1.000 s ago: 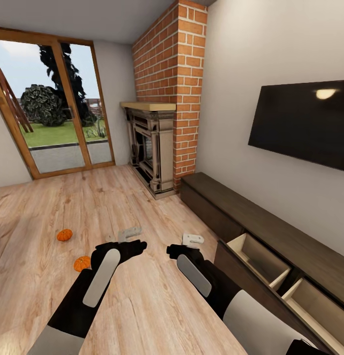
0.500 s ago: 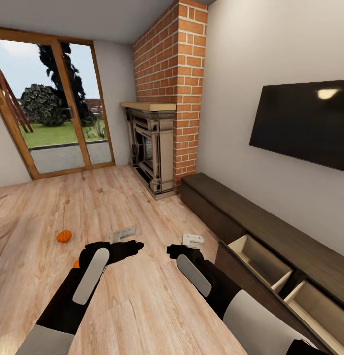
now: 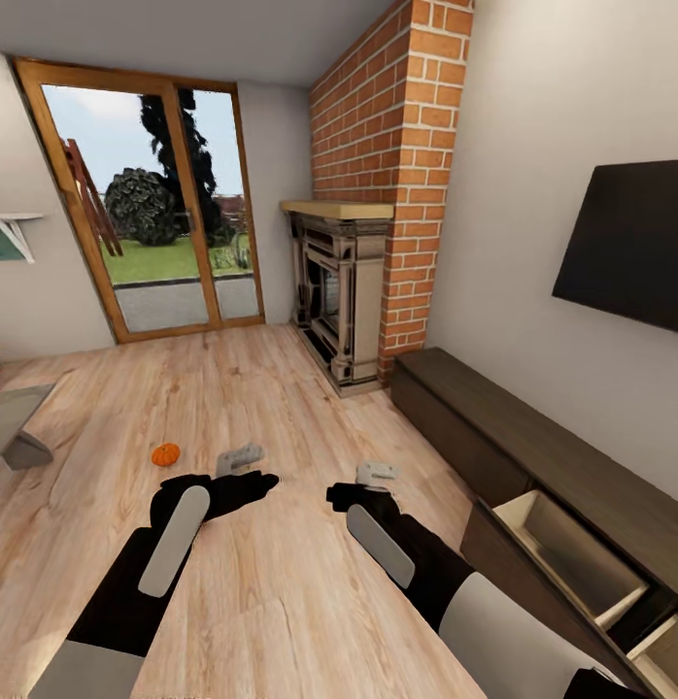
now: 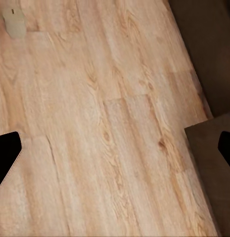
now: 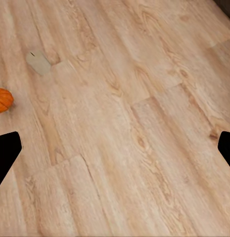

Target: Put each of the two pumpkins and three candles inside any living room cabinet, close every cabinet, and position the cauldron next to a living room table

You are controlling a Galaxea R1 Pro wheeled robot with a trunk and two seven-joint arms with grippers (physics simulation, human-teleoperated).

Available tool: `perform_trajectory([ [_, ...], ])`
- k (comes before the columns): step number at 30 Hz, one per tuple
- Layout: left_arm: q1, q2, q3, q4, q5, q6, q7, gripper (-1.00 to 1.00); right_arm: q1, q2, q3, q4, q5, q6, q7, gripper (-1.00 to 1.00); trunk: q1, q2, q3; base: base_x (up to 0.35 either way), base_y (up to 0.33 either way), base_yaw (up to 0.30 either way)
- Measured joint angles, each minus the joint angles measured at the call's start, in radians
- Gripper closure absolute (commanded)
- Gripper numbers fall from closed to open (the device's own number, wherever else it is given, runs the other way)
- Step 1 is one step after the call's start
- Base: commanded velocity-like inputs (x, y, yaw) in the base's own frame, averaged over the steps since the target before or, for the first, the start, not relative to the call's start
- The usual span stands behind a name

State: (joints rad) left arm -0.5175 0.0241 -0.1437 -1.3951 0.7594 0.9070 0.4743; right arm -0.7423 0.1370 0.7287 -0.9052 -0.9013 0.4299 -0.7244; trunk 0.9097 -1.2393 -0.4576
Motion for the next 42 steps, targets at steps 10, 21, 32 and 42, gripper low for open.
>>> perform_trajectory([
  [10, 0.0, 0.0, 0.0, 0.0, 0.001, 0.0, 0.0, -1.0, 0.0, -0.001, 0.017, 0.0, 0.001, -0.005, -0.002, -1.0, 0.0, 0.0, 0.002, 0.101, 0.0, 0.286],
  [21, 0.0, 0.0, 0.0, 0.0, 0.002, 0.0, 0.0, -1.0, 0.0, -0.001, 0.018, -0.002, 0.003, -0.005, -0.002, -1.0, 0.0, 0.0, 0.011, 0.203, 0.0, 0.263],
  [32, 0.0, 0.0, 0.0, 0.0, 0.004, 0.0, 0.0, -1.0, 0.0, -0.002, 0.019, -0.002, 0.004, -0.007, -0.002, -1.0, 0.0, 0.0, 0.024, 0.325, 0.0, 0.218],
  [42, 0.0, -0.001, 0.0, 0.001, 0.004, 0.001, 0.0, -1.0, 0.0, -0.002, 0.019, -0.003, 0.003, -0.007, -0.002, -1.0, 0.0, 0.0, 0.034, 0.334, 0.0, 0.15],
])
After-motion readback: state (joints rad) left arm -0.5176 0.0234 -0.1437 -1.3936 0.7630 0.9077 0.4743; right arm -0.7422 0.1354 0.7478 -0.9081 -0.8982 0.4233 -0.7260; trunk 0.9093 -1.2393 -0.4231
